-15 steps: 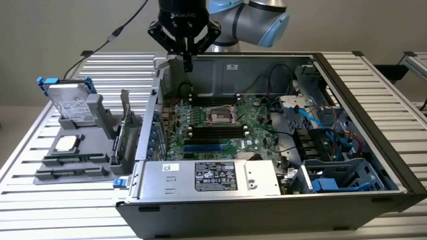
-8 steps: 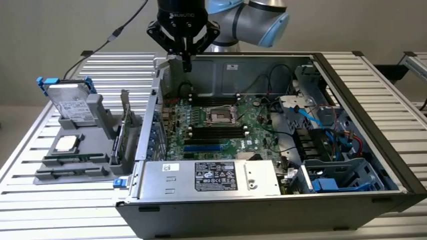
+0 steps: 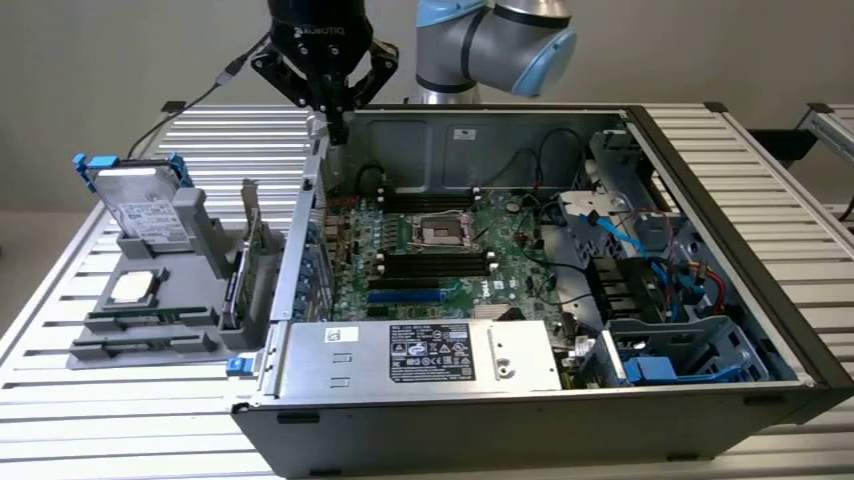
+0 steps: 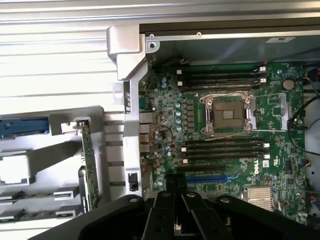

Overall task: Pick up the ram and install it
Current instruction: 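Reach for the ram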

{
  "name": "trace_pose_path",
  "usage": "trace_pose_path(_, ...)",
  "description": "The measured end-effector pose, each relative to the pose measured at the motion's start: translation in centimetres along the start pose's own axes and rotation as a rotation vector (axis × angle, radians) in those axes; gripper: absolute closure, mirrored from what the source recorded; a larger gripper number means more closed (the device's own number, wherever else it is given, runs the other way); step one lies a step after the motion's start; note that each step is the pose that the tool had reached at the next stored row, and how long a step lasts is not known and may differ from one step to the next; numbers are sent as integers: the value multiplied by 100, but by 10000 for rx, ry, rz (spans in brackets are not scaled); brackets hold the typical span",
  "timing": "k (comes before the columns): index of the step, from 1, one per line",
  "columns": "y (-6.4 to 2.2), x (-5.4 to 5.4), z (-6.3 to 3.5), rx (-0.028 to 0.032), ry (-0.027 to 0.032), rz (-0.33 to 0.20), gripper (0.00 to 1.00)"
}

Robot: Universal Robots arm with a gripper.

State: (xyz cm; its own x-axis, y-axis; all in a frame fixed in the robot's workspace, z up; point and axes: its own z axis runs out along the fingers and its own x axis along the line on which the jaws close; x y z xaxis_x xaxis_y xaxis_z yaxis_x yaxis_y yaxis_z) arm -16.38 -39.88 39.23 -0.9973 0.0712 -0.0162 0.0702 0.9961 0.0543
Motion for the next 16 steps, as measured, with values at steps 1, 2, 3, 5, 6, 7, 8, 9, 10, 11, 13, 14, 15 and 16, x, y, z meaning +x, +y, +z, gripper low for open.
trace_pose_path(1, -3, 45, 2, -1, 0, 1, 90)
trace_pose_path(2, -6, 89, 4, 0, 1, 2, 90)
trace_pose_path(3, -10, 135, 8, -2, 2, 0, 90)
trace_pose_path(5, -17, 225, 16, -1, 4, 0, 90)
trace_pose_path(6, -21, 273, 20, -1, 4, -4, 90)
trace_pose_path(7, -25, 317, 26, -2, 4, -7, 90)
trace_pose_path(8, -28, 362, 30, -1, 5, -9, 90)
trace_pose_path(9, -32, 407, 33, -2, 4, -9, 90)
trace_pose_path(10, -35, 453, 36, -2, 4, -10, 90)
trace_pose_path(11, -39, 498, 38, -1, 5, -12, 90)
trace_pose_path(13, -46, 588, 42, -2, 5, -14, 90)
trace_pose_path(14, -49, 636, 43, -2, 5, -13, 90)
trace_pose_path(15, -53, 680, 45, -2, 4, -16, 90)
trace_pose_path(16, -57, 725, 46, -2, 5, -18, 90)
